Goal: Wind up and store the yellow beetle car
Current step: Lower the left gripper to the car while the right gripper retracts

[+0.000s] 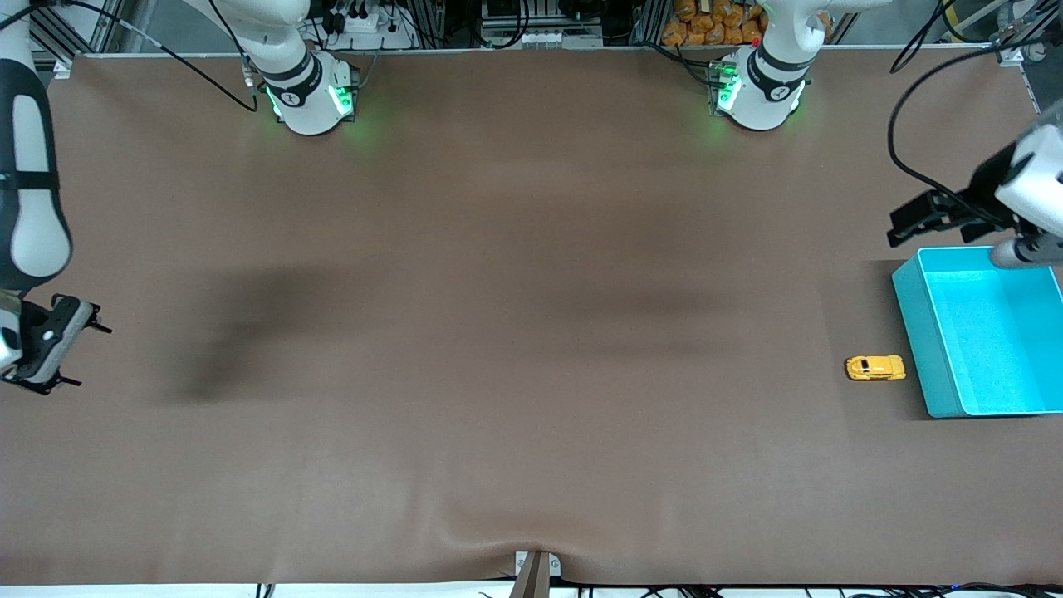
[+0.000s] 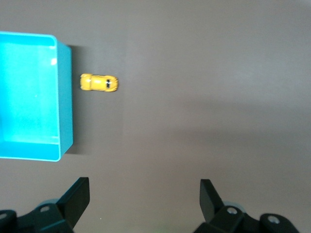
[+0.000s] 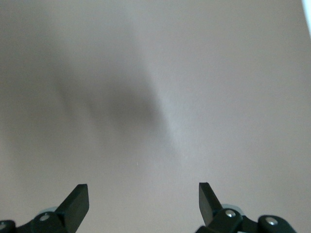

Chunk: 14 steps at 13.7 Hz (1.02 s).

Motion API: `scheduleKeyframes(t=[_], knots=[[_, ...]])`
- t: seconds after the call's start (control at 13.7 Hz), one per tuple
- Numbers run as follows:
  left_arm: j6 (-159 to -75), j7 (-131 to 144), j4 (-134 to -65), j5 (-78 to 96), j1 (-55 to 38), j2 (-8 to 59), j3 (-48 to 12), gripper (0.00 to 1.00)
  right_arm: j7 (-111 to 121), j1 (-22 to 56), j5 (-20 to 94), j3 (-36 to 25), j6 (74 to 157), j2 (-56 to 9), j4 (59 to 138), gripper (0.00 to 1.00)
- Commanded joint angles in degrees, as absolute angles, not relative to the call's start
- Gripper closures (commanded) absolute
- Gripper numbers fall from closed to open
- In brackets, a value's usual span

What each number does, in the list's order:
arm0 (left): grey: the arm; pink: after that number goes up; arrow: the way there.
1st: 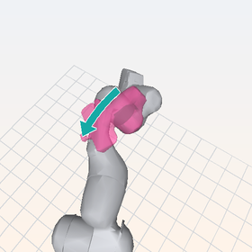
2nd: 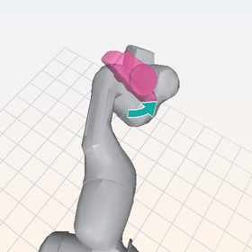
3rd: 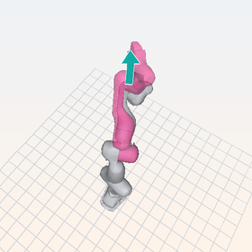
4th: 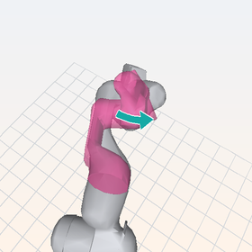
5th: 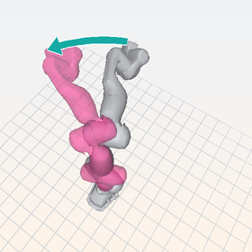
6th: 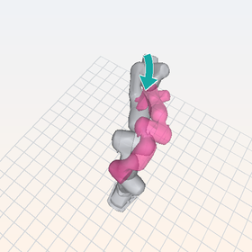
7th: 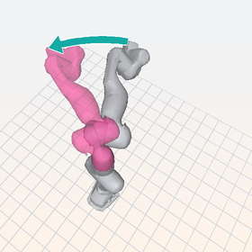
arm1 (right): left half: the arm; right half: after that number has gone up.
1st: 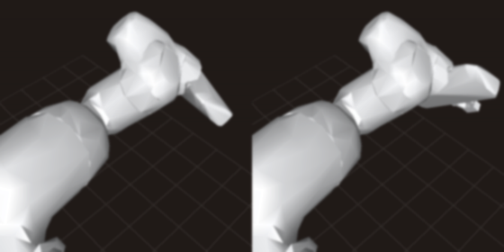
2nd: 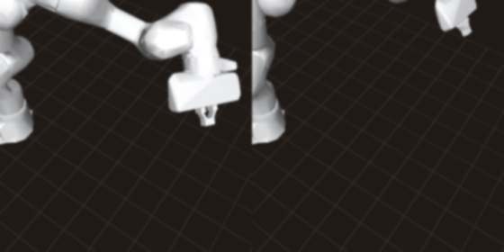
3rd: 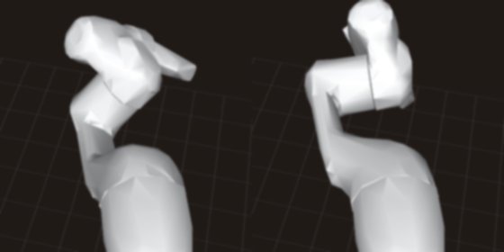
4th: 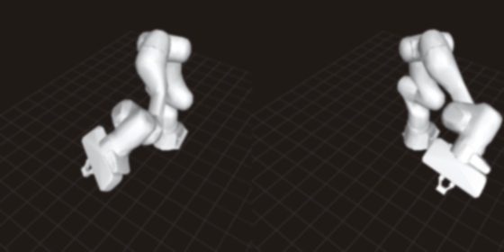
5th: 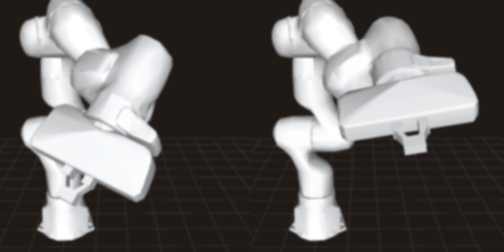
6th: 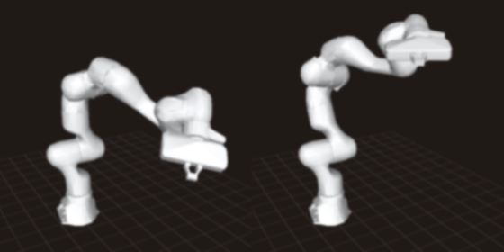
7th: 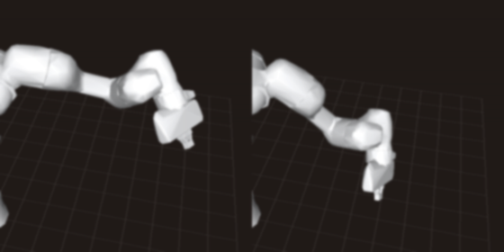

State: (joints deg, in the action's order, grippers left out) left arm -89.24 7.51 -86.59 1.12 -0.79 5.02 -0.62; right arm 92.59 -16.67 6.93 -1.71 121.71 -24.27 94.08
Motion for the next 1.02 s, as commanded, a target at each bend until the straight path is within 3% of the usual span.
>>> scheduleKeyframes(t=[0.0,0.58,0.95], knots=[[-89.74,6.86,-86.22,2.37,1.23,7.81,-0.53,0.00,87.91,-17.05,12.21,-1.41,118.66,-24.08,90.28,0.00],[-91.41,6.59,-86.22,2.37,1.32,10.89,-0.44,0.00,56.21,-8.37,3.44,-1.67,98.82,-24.00,75.34,0.00],[-91.32,7.73,-86.49,2.29,5.96,14.93,-0.53,0.00,46.06,-5.28,2.20,-1.58,93.70,-24.08,70.50,0.00]])
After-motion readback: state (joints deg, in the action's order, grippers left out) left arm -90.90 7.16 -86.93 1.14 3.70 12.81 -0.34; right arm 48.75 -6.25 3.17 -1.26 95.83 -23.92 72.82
